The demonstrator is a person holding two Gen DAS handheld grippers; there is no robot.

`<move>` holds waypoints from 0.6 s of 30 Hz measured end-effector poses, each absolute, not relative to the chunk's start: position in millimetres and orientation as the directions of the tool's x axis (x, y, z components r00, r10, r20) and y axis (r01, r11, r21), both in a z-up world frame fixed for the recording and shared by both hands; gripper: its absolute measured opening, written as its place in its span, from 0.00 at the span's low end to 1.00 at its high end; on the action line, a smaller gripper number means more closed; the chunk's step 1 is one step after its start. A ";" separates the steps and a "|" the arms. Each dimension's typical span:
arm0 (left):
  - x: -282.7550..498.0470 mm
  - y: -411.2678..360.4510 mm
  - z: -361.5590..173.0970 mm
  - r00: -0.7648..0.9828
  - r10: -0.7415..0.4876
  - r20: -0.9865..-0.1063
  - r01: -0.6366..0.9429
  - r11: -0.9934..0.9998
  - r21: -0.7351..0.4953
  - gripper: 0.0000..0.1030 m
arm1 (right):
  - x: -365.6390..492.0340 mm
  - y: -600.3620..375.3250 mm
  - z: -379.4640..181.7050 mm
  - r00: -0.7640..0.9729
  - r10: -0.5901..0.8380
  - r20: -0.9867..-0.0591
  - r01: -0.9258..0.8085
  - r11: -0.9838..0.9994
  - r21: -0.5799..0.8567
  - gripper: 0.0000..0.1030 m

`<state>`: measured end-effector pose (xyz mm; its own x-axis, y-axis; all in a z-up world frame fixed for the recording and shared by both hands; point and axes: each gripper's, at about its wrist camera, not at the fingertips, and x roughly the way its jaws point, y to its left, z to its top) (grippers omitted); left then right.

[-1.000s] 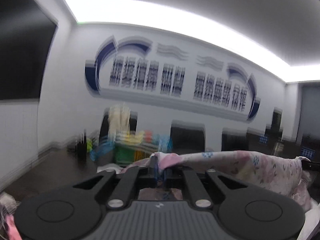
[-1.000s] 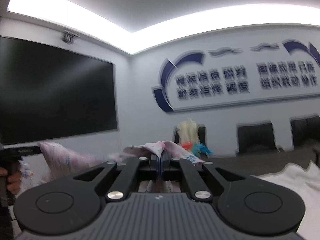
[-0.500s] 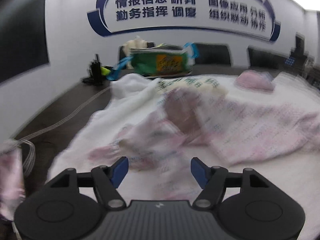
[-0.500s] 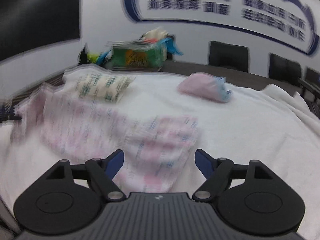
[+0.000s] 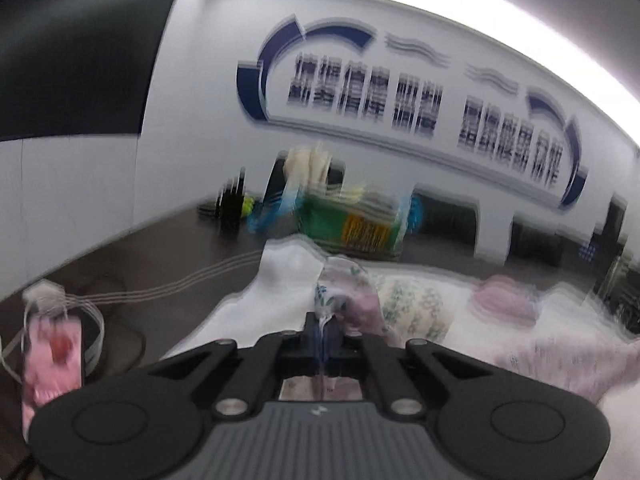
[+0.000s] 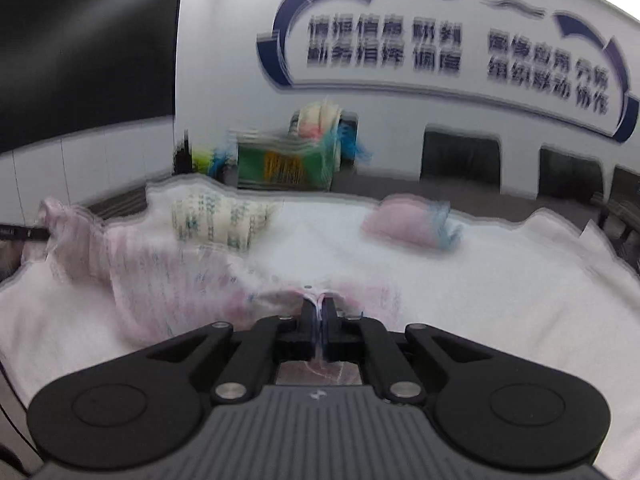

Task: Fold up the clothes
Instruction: 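Lift the pink floral dress with both grippers and shake it out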

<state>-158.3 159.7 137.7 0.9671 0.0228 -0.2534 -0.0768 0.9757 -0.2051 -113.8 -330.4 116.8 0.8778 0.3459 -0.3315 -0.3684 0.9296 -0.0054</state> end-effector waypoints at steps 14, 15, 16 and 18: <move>-204.3 146.4 311.4 0.998 -0.022 0.064 0.026 0.998 -0.065 0.00 | -179.8 -390.7 288.3 0.894 0.447 0.035 -0.448 0.893 0.049 0.02; -210.4 146.7 314.4 0.997 -0.023 0.075 0.027 0.998 -0.060 0.00 | -180.4 -394.0 293.6 0.894 0.446 0.045 -0.448 0.892 0.051 0.02; -218.5 147.3 316.0 0.996 -0.018 0.090 0.023 0.998 -0.057 0.00 | -181.4 -396.9 298.7 0.894 0.445 0.057 -0.447 0.893 0.049 0.02; -234.7 146.6 315.6 0.992 -0.010 0.125 0.017 0.998 -0.053 0.00 | -187.4 -404.4 304.3 0.889 0.448 0.091 -0.453 0.891 0.041 0.02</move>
